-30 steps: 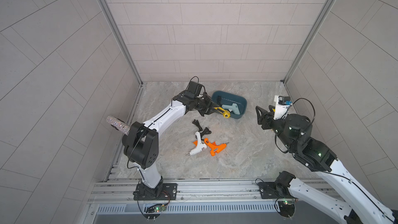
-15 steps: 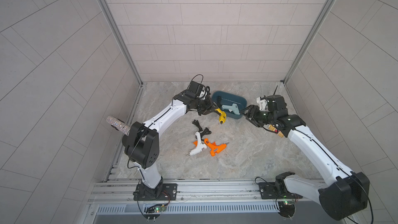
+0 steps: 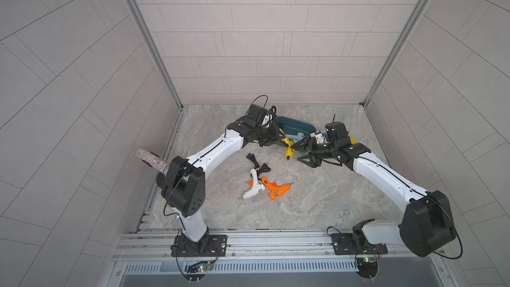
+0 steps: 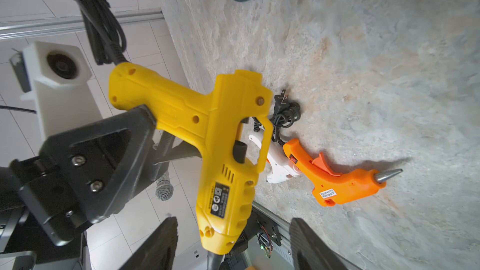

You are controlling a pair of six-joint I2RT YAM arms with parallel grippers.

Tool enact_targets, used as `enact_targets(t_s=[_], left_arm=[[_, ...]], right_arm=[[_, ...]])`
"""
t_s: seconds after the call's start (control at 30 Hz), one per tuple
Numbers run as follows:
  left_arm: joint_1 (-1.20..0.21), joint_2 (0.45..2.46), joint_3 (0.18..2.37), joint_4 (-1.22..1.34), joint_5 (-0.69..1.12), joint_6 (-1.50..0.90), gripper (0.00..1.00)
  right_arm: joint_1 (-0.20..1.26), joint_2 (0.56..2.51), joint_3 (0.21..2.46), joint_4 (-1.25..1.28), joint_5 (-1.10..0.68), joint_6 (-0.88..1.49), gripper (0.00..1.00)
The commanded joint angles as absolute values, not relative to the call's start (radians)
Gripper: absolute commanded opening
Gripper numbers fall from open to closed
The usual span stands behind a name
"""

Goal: Put the hot melt glue gun into the storage box
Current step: Pick up the hot melt adhesive gun from the center of the board.

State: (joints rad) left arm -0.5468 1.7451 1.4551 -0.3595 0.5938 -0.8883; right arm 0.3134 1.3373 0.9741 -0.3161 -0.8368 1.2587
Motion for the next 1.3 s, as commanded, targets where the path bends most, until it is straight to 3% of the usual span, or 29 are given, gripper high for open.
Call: enact_targets(t_s=[0.0, 0.37, 0.4, 0.6, 0.77, 0.97, 1.1, 1.13, 1.17, 1.27], left_arm=[[-0.557, 1.751, 1.482, -0.304, 0.586, -0.867, 0.00], [-0.585, 1.757, 1.473, -0.290, 0.593, -0.874, 0.00], [-0.586, 1.758, 1.471, -0.290, 0.594, -0.873, 0.00], [-0.588, 1.754, 1.465, -0.292, 0.599, -0.869, 0.00], [-0.586, 1.736, 1.472, -0.322, 0.597, -0.848, 0.08], [-0.566, 1.714, 1.521, -0.359, 0.584, -0.833, 0.39], [-0.547, 1.701, 1.532, -0.343, 0.561, -0.851, 0.68], [-0.544, 1.696, 1.532, -0.337, 0.560, -0.859, 0.81], [-0.539, 1.694, 1.534, -0.335, 0.558, -0.867, 1.00], [-0.524, 1.667, 1.532, -0.344, 0.548, -0.875, 1.00]], right_arm=[[0.322, 1.352, 1.003, -0.354, -0.853, 1.264, 0.72], [0.358, 1.490, 1.068, -0.356, -0.826, 1.231, 0.60], [0.360, 1.498, 1.075, -0.361, -0.824, 1.228, 0.56], [0.360, 1.509, 1.117, -0.457, -0.754, 1.164, 0.14], [0.359, 1.557, 1.326, -0.716, -0.612, 0.941, 0.00], [0.359, 1.663, 1.546, -0.898, -0.438, 0.765, 0.00], [0.353, 1.733, 1.622, -0.921, -0.360, 0.721, 0.00], [0.350, 1.753, 1.641, -0.927, -0.345, 0.705, 0.00], [0.345, 1.777, 1.665, -0.936, -0.325, 0.685, 0.00], [0.332, 1.849, 1.734, -0.963, -0.273, 0.634, 0.00]])
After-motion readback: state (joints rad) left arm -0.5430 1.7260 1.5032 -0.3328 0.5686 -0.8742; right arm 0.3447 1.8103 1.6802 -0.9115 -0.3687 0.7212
